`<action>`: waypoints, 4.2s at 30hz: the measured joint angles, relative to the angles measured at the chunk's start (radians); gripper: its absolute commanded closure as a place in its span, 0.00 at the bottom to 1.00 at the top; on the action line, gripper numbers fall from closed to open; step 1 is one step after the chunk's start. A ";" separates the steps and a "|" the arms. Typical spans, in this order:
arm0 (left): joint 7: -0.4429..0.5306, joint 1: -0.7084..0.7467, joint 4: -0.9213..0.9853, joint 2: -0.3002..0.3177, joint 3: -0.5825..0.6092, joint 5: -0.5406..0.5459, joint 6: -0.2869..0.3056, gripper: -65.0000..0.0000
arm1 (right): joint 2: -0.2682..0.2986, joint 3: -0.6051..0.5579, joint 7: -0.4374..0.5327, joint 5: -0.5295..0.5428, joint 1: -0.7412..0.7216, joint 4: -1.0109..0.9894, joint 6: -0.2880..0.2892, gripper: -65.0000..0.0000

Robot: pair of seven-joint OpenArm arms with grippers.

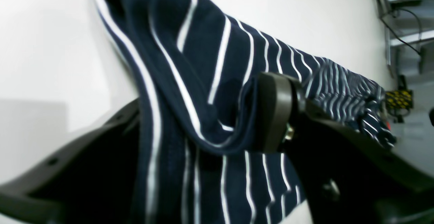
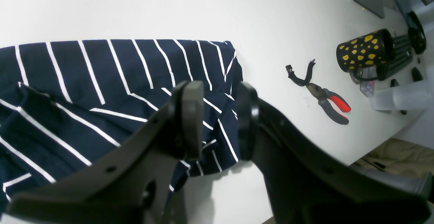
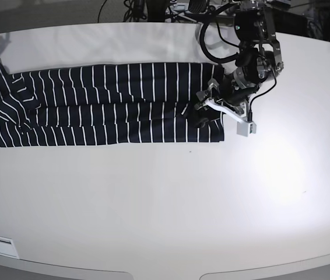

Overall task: Fold the T-shirt properly
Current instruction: 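Move the left gripper to the strip end and grasp it, then pull the strip ends apart with both grippers to straighten it, then fold the strip end held by the left gripper toward the right gripper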

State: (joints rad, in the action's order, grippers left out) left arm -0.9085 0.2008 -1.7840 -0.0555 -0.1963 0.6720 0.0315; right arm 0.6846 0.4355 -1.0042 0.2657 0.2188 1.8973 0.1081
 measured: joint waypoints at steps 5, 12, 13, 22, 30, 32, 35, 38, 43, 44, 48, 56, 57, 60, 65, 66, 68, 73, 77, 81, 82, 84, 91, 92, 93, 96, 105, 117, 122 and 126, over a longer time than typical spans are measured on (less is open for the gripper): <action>0.005 -0.002 0.000 0.000 0.000 -0.071 -0.077 1.00 | 0.000 0.000 0.000 0.000 0.000 0.000 0.000 0.70; 0.004 -0.008 0.000 0.018 -0.013 -0.069 -0.049 1.00 | 0.000 0.000 0.000 0.062 0.000 0.000 0.000 0.70; -0.001 -0.013 0.000 0.024 -0.023 -0.070 -0.048 1.00 | 0.000 0.000 0.000 0.090 0.000 0.000 0.000 0.70; -0.036 -0.027 0.011 0.144 -0.148 0.051 0.037 1.00 | 0.000 -0.001 -0.003 0.436 0.000 0.001 0.254 1.00; -0.084 -0.019 0.012 0.302 -0.206 0.122 0.064 1.00 | -0.092 -0.001 0.034 0.475 -0.002 -0.029 0.332 1.00; -0.085 -0.018 0.012 0.336 -0.232 0.135 0.066 1.00 | -0.130 -0.001 0.071 0.399 -0.003 -0.080 0.331 1.00; -0.085 -0.019 0.012 0.381 -0.264 0.142 0.067 1.00 | -0.151 -0.001 0.108 0.375 0.000 -0.161 0.307 1.00; -0.102 -0.018 0.012 0.426 -0.286 0.161 0.067 1.00 | -0.169 0.000 0.122 0.372 -0.001 -0.217 0.319 1.00; -0.124 -0.019 0.012 0.462 -0.322 0.237 0.117 1.00 | -0.220 0.000 0.141 0.381 -0.001 -0.232 0.353 1.00; -0.129 -0.018 0.012 0.462 -0.322 0.242 0.128 1.00 | -0.225 0.000 0.150 0.381 -0.004 -0.232 0.353 1.00; -0.136 -0.018 0.012 0.460 -0.322 0.248 0.128 1.00 | -0.228 0.000 0.152 0.382 -0.021 -0.232 0.353 1.00; -0.137 -0.018 0.012 0.460 -0.322 0.297 0.166 1.00 | -0.228 0.000 0.153 0.453 -0.023 -0.232 0.364 1.00; -0.137 -0.018 0.012 0.460 -0.322 0.296 0.168 1.00 | -0.231 0.000 0.156 0.449 -0.023 -0.232 0.364 1.00; -0.137 -0.018 0.012 0.460 -0.322 0.293 0.168 1.00 | -0.263 0.000 0.167 0.418 -0.022 -0.232 0.376 1.00; -0.136 -0.018 0.012 0.460 -0.322 0.293 0.168 1.00 | -0.286 -0.087 0.217 0.294 -0.022 -0.232 0.360 1.00; -0.136 -0.018 0.012 0.460 -0.322 0.293 0.168 1.00 | -0.286 -0.112 0.234 0.253 -0.022 -0.232 0.338 1.00; -0.137 -0.018 0.012 0.460 -0.322 0.293 0.168 1.00 | -0.285 -0.162 0.253 0.195 -0.022 -0.233 0.311 1.00; -0.137 -0.018 0.012 0.460 -0.322 0.293 0.168 1.00 | -0.283 -0.255 0.348 0.104 -0.032 -0.298 0.232 1.00; -0.137 -0.018 0.012 0.460 -0.322 0.335 0.189 1.00 | -0.277 -0.265 0.359 0.116 -0.038 -0.323 0.232 1.00; -0.157 -0.019 0.012 0.460 -0.322 0.519 0.319 1.00 | -0.278 -0.265 0.354 0.116 -0.039 -0.323 0.232 1.00; -0.171 -0.018 0.012 0.460 -0.322 0.576 0.357 1.00 | -0.277 -0.265 0.351 0.116 -0.039 -0.323 0.232 1.00; -0.216 -0.020 0.012 0.457 -0.322 0.696 0.425 1.00 | -0.277 -0.265 0.344 0.119 -0.040 -0.323 0.231 1.00; -0.311 -0.037 -0.008 0.407 -0.320 0.787 0.509 1.00 | -0.277 -0.265 0.331 0.119 -0.043 -0.323 0.228 1.00; -0.311 -0.044 -0.010 0.394 -0.320 0.787 0.509 1.00 | -0.277 -0.265 0.331 0.119 -0.043 -0.323 0.228 1.00; -0.308 -0.052 -0.010 0.379 -0.320 0.785 0.509 1.00 | -0.277 -0.265 0.331 0.119 -0.042 -0.323 0.228 1.00; -0.301 -0.061 -0.010 0.327 -0.305 0.786 0.553 1.00 | -0.277 -0.265 0.331 0.120 -0.041 -0.323 0.228 1.00; -0.185 -0.096 -0.010 0.188 -0.178 0.610 0.608 1.00 | -0.277 -0.264 0.331 0.120 -0.042 -0.323 0.232 1.00; -0.015 -0.101 -0.010 0.072 0.000 0.380 0.608 1.00 | -0.275 -0.264 0.324 0.119 -0.042 -0.323 0.248 1.00; -0.014 -0.101 -0.010 0.033 0.006 0.351 0.609 1.00 | -0.275 -0.264 0.324 0.120 -0.042 -0.322 0.251 1.00; -0.013 -0.101 -0.010 0.031 0.007 0.352 0.601 0.89 | -0.275 -0.264 0.324 0.119 -0.042 -0.322 0.251 1.00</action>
State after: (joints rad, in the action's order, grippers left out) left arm -0.9218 0.1001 -1.7935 -0.0242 -0.1894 1.0237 0.6323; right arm 0.4099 0.1711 -0.6804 0.3851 0.1768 1.5753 0.3588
